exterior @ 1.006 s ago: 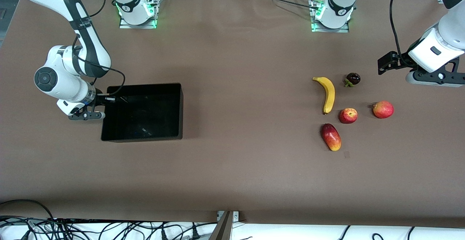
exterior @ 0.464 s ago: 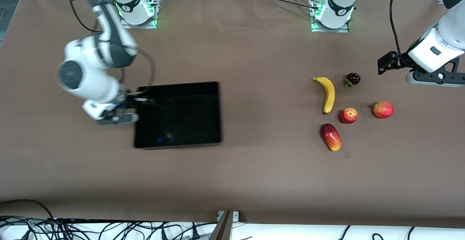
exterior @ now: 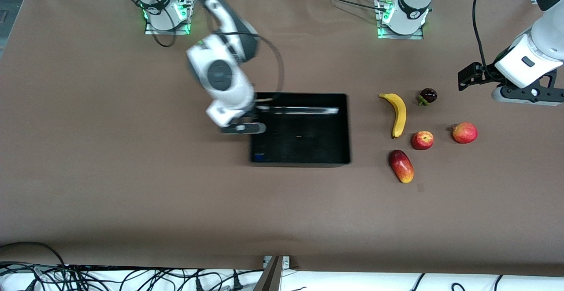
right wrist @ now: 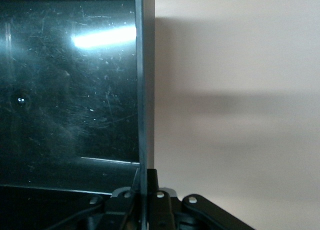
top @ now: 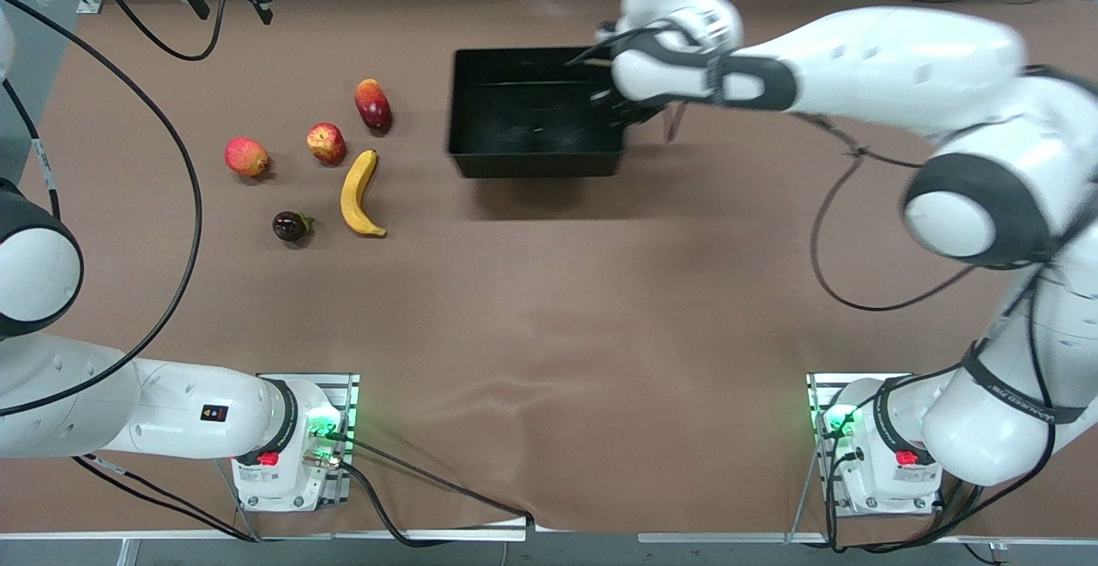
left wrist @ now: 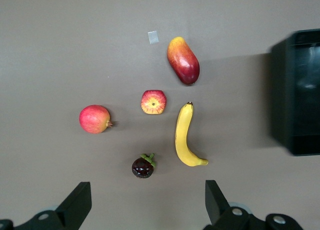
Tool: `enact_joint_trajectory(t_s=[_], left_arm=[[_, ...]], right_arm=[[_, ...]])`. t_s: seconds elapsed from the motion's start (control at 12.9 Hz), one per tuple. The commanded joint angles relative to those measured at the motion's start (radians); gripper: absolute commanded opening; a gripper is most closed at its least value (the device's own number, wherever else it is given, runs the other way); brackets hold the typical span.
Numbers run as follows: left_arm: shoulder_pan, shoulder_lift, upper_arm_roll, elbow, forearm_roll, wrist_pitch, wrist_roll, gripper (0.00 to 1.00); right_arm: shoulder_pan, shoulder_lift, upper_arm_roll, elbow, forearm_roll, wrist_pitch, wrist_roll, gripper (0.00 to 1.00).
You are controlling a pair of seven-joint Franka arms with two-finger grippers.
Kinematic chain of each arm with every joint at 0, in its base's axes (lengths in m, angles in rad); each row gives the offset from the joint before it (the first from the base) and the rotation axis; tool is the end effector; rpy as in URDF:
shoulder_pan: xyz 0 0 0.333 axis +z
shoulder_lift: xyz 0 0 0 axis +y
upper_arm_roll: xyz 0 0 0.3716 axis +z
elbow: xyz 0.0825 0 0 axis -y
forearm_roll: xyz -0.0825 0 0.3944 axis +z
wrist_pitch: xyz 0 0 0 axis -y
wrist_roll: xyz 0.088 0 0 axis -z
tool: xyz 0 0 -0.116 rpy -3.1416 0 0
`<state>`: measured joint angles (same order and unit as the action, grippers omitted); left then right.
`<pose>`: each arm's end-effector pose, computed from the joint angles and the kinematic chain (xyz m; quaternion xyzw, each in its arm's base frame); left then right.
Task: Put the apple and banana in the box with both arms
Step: 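Push the black box with the right gripper toward the fruit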
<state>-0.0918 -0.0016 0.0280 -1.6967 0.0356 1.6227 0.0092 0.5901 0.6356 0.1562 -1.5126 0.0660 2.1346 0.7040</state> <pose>0.5620 -0.0319 0.6157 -0.9985 0.0380 0.0357 0.0187 0.5623 0.4949 0.3245 -0.9972 0.0115 0.0518 0.0530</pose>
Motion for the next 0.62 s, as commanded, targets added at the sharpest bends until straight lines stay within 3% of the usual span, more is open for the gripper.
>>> enact_joint_trajectory(t_s=[0.0,0.54], left_arm=[[-0.006,0.014,0.004,0.031,0.006,-0.024,0.009,1.0],[-0.003,0.014,0.004,0.029,0.004,-0.024,0.012,1.0]], right_arm=[[0.048,0.153,-0.012,0.216,0.012,0.002,0.058,0.0],[0.086,0.2,-0.02,0.215,-0.034,0.056,0.086,0.0]])
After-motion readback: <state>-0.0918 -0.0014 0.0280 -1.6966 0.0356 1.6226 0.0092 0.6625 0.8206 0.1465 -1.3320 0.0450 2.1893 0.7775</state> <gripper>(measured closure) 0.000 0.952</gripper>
